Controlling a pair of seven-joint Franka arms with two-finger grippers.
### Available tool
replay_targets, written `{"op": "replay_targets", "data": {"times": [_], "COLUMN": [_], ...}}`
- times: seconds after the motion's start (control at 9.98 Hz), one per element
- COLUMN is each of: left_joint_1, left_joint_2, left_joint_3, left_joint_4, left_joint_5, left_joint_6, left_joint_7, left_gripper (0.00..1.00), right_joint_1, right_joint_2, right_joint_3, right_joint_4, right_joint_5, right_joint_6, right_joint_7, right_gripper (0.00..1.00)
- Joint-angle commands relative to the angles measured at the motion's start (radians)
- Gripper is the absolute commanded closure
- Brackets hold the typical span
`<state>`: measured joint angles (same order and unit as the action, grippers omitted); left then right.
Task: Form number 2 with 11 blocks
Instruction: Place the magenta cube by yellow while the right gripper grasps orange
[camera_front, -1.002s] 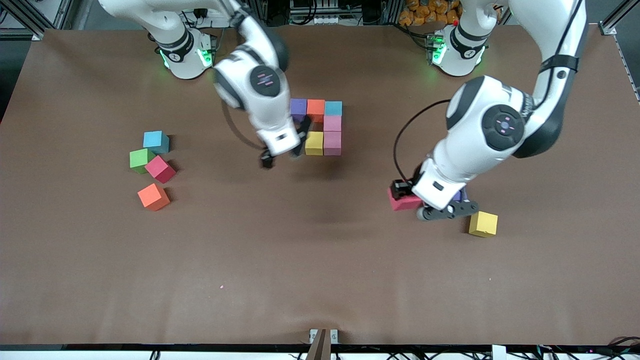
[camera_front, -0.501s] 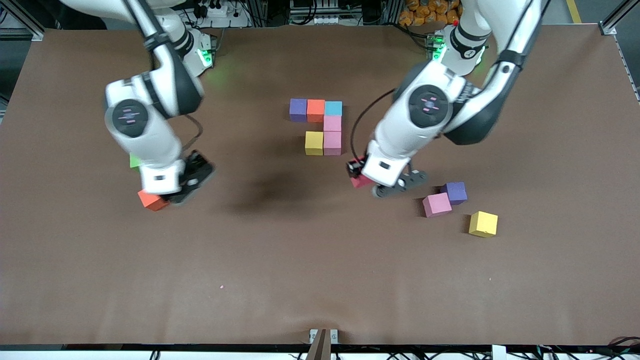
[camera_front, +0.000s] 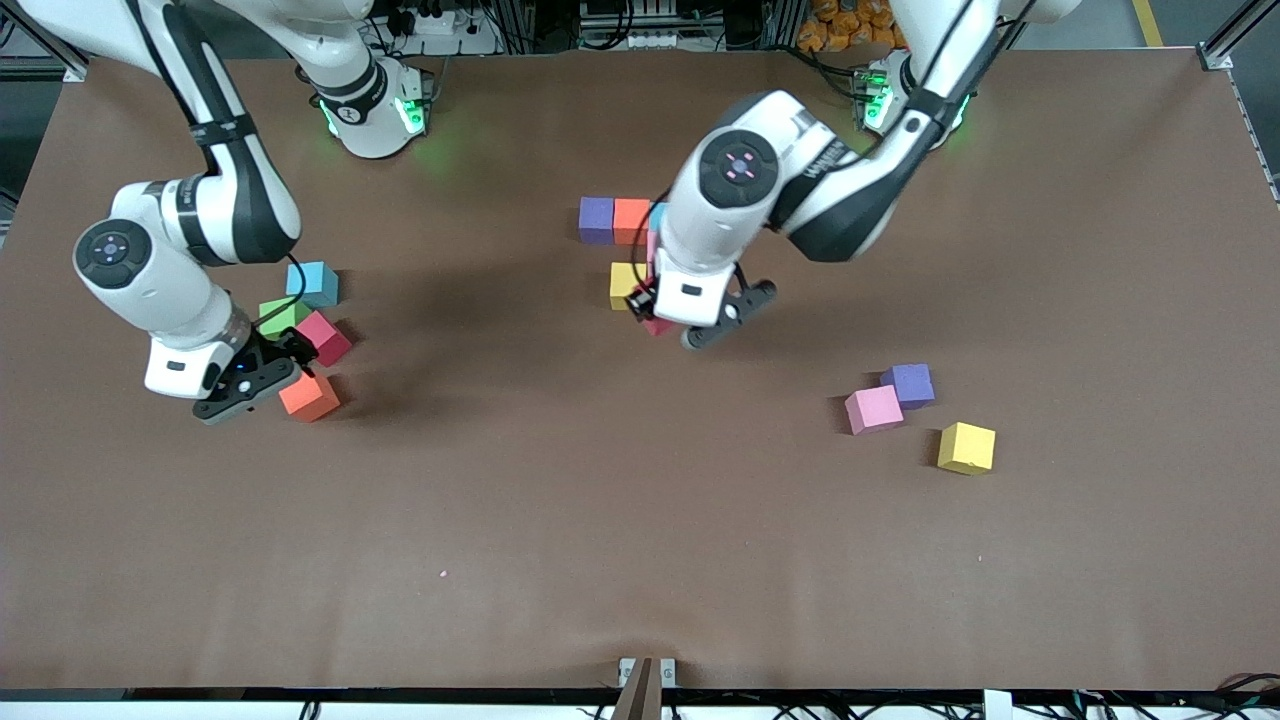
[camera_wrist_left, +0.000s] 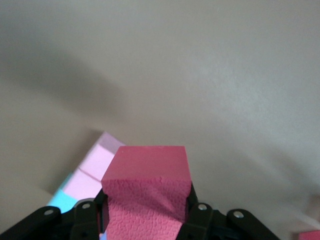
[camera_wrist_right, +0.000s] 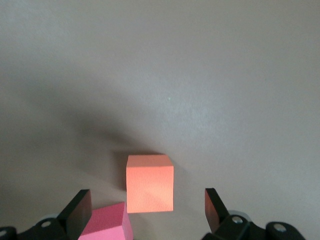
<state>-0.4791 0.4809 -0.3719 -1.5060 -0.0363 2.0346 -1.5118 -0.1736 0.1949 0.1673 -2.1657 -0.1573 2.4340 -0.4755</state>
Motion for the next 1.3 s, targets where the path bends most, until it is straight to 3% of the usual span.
{"op": "replay_targets", "data": {"times": [0.0, 0.6, 0.7, 1.0, 1.2], "left_joint_1": [-0.085, -0.259, -0.272, -0.262, -0.262], "left_joint_2": [0.048, 0.156, 0.159, 0.160, 0.180], "left_joint_3": [0.007, 0.025, 0.024, 0.025, 0.027], "left_joint_4": [0.021, -0.005, -0.037, -0.140, -0.143], "left_joint_5": [-0.013, 0.042, 0.094, 0.107, 0.107], "left_joint_6": [0.102, 0.294, 0.294, 0.361, 0.383], "left_joint_7": [-0.248, -0.842, -0.896, -0.965, -0.969], "left_gripper": [0.46, 0.46, 0.46, 0.46, 0.46], "right_joint_1": [-0.017, -0.086, -0.084, -0.089, -0.089], "right_joint_2": [0.041, 0.176, 0.184, 0.218, 0.219], "right_joint_3": [0.017, 0.015, 0.015, 0.015, 0.015], "right_joint_4": [-0.028, 0.020, 0.015, 0.014, 0.012], "right_joint_5": [0.059, 0.064, 0.065, 0.068, 0.068], "right_joint_6": [0.061, 0.123, 0.125, 0.131, 0.129], "right_joint_7": [-0.001, -0.141, -0.141, -0.140, -0.143], "right_gripper": [0.00, 0.00, 0.00, 0.00, 0.00]}}
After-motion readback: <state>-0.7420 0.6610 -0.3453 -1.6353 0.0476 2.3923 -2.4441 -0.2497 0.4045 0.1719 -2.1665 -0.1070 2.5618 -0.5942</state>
